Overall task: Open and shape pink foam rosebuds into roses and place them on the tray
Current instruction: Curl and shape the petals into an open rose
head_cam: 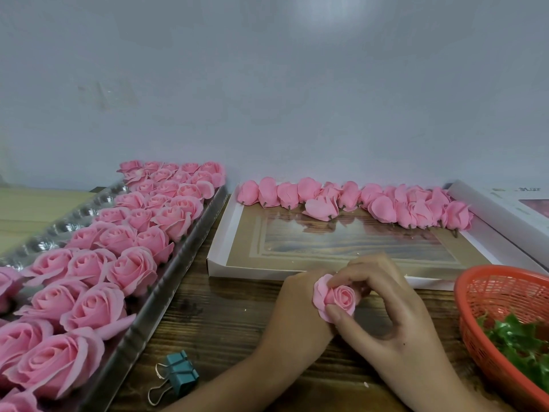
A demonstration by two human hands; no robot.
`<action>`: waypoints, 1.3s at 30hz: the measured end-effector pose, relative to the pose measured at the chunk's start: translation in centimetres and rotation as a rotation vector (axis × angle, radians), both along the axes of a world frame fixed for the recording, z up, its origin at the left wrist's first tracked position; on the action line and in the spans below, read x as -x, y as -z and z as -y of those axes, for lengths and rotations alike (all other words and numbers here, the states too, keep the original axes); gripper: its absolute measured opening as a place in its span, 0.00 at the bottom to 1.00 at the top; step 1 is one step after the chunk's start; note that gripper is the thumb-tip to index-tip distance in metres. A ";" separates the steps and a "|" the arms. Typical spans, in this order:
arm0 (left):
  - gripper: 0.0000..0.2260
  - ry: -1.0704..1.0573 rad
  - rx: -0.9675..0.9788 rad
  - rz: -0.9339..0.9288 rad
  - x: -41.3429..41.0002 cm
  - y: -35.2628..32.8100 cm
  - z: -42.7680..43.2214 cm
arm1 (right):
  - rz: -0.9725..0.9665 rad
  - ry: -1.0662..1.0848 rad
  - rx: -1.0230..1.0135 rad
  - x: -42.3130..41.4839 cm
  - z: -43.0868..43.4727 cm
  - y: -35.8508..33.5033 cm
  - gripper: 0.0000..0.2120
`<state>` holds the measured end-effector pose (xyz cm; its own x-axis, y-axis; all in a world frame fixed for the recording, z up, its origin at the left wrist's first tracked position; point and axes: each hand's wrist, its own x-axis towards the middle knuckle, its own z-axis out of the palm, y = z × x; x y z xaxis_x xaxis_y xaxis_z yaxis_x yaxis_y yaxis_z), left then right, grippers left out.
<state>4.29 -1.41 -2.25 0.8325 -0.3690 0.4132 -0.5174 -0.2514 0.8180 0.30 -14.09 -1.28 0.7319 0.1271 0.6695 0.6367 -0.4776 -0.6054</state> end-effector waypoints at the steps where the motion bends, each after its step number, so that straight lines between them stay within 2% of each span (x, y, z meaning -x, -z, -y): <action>1: 0.20 0.006 0.000 -0.006 0.0 0.0 0.0 | 0.001 -0.001 0.006 0.0 0.0 0.0 0.10; 7: 0.20 0.000 -0.048 0.009 -0.4 0.3 0.1 | -0.003 -0.021 0.019 -0.1 -0.1 -0.1 0.07; 11: 0.11 0.035 -0.024 0.003 -0.3 0.3 0.1 | 0.020 0.002 0.033 0.0 -0.1 -0.3 0.09; 16: 0.18 0.024 -0.069 0.010 -0.4 0.5 0.2 | 0.078 -0.022 0.032 0.2 -0.2 -0.5 0.02; 26: 0.10 0.052 -0.094 -0.011 -0.4 0.3 0.2 | 0.025 -0.034 0.058 -0.1 -0.2 -0.2 0.03; 30: 0.16 0.090 -0.001 -0.060 -0.1 0.0 0.0 | 0.038 -0.019 0.054 0.1 -0.1 -0.1 0.06; 34: 0.20 0.060 -0.088 -0.053 -0.3 0.5 0.6 | 0.085 -0.023 0.047 0.1 -0.1 -0.2 0.03; 39: 0.13 0.098 -0.057 -0.042 -0.3 0.8 0.1 | 0.043 -0.039 0.059 -0.1 -0.2 -0.1 0.02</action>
